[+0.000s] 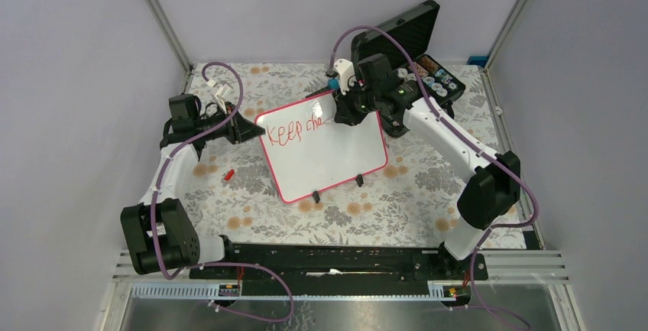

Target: Write a sentence on the whiteboard

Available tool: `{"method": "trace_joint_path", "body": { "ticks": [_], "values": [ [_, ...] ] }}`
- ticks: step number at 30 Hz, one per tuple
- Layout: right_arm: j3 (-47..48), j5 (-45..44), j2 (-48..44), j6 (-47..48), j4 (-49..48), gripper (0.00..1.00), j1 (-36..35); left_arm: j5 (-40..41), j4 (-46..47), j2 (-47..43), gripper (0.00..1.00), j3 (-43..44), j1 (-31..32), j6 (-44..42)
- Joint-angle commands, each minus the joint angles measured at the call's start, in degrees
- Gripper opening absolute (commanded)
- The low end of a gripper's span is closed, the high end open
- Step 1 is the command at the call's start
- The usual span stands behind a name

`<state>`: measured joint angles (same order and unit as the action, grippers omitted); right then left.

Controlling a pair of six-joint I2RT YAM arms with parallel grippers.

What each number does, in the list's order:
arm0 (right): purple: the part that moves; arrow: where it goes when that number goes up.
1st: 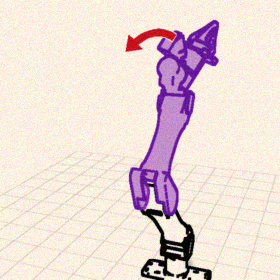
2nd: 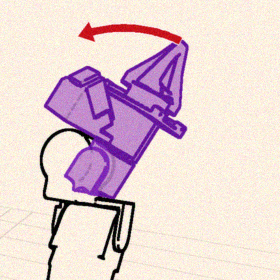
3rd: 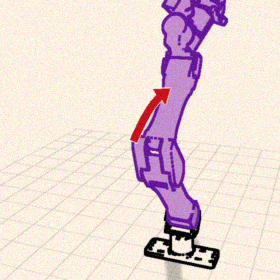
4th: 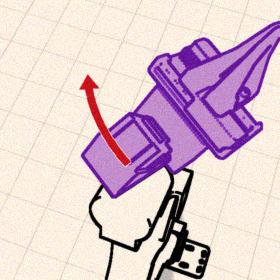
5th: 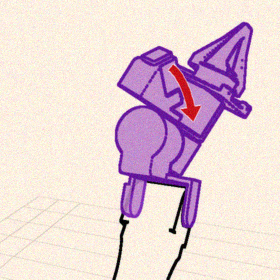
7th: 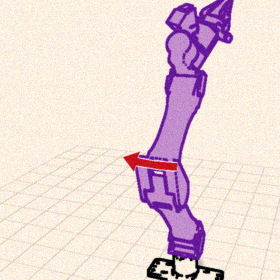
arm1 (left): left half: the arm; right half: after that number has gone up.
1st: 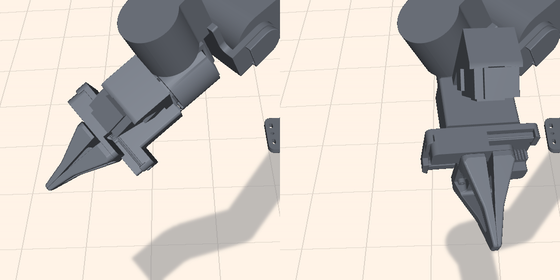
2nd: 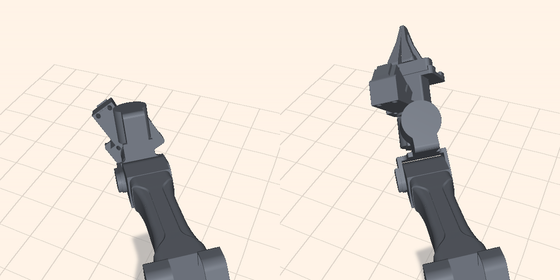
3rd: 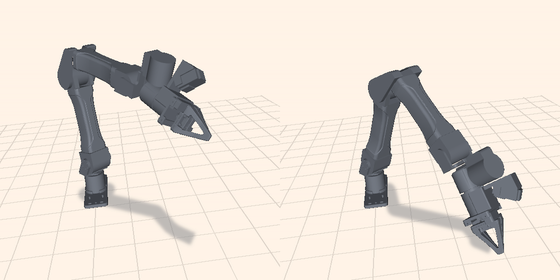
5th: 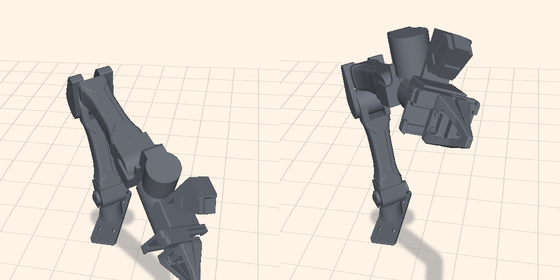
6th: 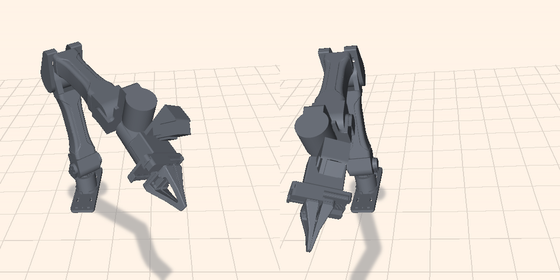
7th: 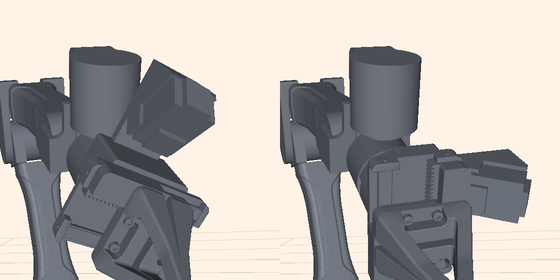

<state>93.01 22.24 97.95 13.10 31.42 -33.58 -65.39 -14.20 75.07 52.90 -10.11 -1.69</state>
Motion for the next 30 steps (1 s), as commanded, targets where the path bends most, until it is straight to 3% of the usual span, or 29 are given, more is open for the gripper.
{"method": "trace_joint_path", "body": {
  "ticks": [1,30],
  "values": [
    [1.26,-1.61,-3.08,1.20,0.08,0.00,0.70,0.41,1.68,-0.84,0.00,0.62,1.00,-3.74],
    [4.55,1.92,-0.76,-0.52,-0.11,0.00,2.02,0.17,1.64,-0.81,0.00,0.71,1.02,-3.58]
  ]
}}
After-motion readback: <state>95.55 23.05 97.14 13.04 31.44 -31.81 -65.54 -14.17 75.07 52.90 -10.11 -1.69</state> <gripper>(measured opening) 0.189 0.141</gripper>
